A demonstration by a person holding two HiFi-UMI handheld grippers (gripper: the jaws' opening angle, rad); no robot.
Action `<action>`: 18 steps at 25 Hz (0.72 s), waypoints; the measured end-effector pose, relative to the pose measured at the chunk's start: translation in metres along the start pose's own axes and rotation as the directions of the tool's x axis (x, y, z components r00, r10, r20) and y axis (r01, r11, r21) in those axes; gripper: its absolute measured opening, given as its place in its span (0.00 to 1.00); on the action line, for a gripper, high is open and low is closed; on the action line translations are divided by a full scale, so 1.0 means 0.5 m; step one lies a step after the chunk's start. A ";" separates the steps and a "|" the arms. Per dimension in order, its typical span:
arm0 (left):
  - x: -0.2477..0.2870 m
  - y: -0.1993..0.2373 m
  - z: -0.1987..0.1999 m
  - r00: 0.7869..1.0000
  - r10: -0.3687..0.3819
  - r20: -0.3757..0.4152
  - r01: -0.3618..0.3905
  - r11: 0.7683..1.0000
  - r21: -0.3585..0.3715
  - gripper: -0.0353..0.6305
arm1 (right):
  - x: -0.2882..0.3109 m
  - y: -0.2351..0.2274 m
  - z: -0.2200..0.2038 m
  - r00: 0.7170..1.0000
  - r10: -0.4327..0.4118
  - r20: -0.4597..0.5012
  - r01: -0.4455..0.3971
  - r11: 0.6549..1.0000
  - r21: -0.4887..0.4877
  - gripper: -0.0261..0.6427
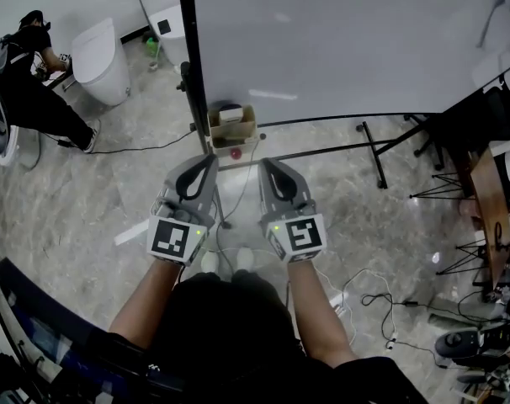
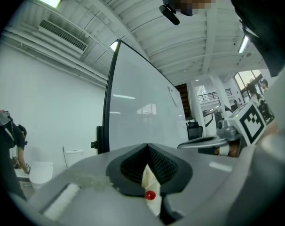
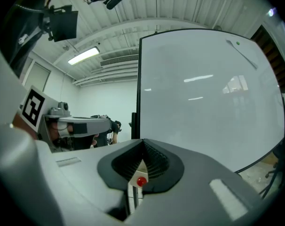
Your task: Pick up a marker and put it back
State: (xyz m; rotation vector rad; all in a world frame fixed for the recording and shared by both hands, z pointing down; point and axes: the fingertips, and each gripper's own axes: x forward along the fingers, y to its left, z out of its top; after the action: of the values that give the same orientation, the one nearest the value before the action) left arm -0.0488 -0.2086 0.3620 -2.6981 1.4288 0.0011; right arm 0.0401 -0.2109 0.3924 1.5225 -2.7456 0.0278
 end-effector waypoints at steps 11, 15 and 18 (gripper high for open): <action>-0.037 -0.001 0.033 0.999 -0.030 0.027 0.030 1.000 0.008 0.06 | -0.055 0.064 0.088 0.997 0.009 0.077 -0.010 1.000 0.015 0.05; -0.045 -0.005 0.036 0.999 -0.045 0.028 0.045 0.999 0.008 0.06 | -0.062 0.073 0.096 0.997 0.006 0.080 -0.006 1.000 0.004 0.05; -0.045 -0.009 0.041 0.998 -0.060 0.035 0.059 0.998 0.012 0.06 | -0.067 0.072 0.099 0.997 -0.007 0.082 0.007 1.000 0.002 0.05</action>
State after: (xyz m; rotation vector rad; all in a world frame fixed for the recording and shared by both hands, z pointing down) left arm -0.0570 -0.1857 0.3427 -2.7166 1.3346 0.0361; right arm 0.0273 -0.1643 0.3420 1.5686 -2.8025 -0.0336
